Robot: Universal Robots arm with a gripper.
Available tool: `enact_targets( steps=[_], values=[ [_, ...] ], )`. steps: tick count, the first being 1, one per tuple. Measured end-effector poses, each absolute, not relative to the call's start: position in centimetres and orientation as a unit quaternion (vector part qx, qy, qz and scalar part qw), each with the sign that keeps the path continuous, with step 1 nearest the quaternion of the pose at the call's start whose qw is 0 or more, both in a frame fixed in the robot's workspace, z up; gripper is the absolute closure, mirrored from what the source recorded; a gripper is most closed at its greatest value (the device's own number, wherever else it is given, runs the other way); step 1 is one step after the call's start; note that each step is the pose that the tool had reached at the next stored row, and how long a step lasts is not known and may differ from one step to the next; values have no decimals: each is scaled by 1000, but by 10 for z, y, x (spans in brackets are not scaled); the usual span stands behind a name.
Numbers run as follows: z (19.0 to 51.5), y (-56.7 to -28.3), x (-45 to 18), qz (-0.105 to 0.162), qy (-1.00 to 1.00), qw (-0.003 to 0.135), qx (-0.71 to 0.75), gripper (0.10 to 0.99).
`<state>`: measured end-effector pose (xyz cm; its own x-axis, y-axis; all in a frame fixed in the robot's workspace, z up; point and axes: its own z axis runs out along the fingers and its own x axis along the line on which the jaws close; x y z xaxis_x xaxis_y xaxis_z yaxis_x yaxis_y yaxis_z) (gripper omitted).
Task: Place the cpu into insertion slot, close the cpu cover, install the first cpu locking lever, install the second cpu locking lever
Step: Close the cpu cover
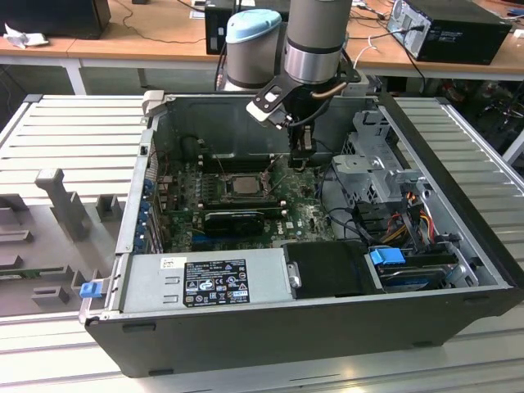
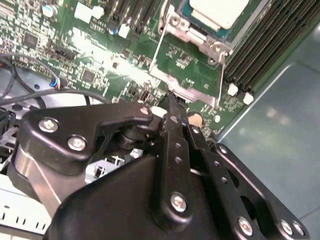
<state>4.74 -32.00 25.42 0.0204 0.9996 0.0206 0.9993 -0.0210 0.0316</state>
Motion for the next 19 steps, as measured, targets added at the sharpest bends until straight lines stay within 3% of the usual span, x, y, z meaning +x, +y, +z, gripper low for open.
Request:
enact_targets(
  steps=[19],
  values=[
    [254,-320,34,18,700,4,714,980]
  ],
)
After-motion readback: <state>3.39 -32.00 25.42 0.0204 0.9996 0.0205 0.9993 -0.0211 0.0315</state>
